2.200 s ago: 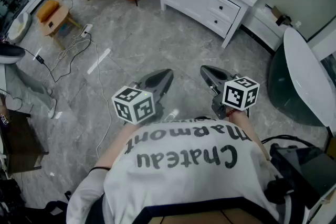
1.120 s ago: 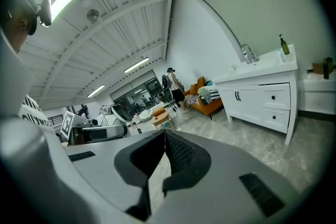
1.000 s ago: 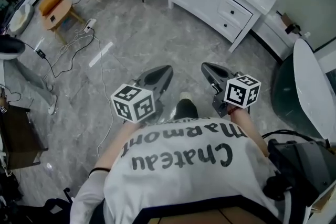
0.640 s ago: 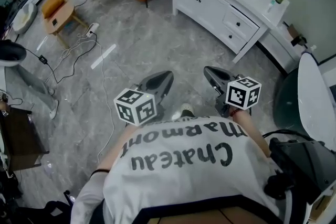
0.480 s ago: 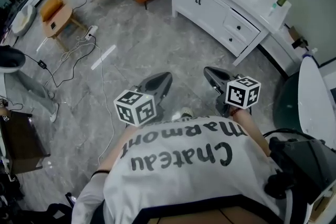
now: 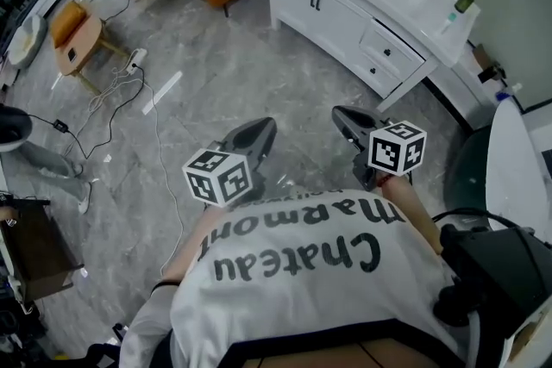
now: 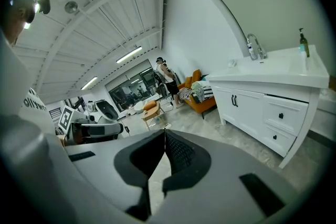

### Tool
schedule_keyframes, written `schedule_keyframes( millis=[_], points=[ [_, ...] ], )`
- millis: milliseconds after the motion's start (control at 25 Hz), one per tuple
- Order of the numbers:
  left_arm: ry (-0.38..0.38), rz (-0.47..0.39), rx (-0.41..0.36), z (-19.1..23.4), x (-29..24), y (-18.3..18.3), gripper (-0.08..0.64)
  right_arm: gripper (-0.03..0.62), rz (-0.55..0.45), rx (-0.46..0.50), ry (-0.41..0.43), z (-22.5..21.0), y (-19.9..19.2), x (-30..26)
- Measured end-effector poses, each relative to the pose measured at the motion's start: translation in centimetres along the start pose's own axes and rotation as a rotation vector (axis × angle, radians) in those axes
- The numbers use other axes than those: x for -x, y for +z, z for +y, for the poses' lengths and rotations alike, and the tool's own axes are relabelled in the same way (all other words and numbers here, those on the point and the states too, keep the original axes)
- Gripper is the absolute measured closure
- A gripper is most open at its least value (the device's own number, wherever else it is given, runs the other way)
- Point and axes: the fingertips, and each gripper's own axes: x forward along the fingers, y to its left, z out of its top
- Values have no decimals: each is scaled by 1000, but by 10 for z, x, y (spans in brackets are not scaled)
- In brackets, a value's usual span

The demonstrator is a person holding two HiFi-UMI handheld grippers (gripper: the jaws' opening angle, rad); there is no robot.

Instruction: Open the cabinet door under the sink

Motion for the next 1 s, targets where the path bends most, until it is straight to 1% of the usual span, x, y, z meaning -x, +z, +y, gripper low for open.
schedule_keyframes(
  millis=[280, 640, 1000],
  points=[
    [17, 0, 8, 15, -35, 10, 555, 580, 10, 1, 14, -34, 14, -20],
    [46, -5, -4, 26, -56, 26, 555, 580, 8, 11, 38, -54, 32, -32],
    [59, -11, -13, 29, -81, 33, 555, 580, -5, -15, 55, -80, 43, -38]
  ],
)
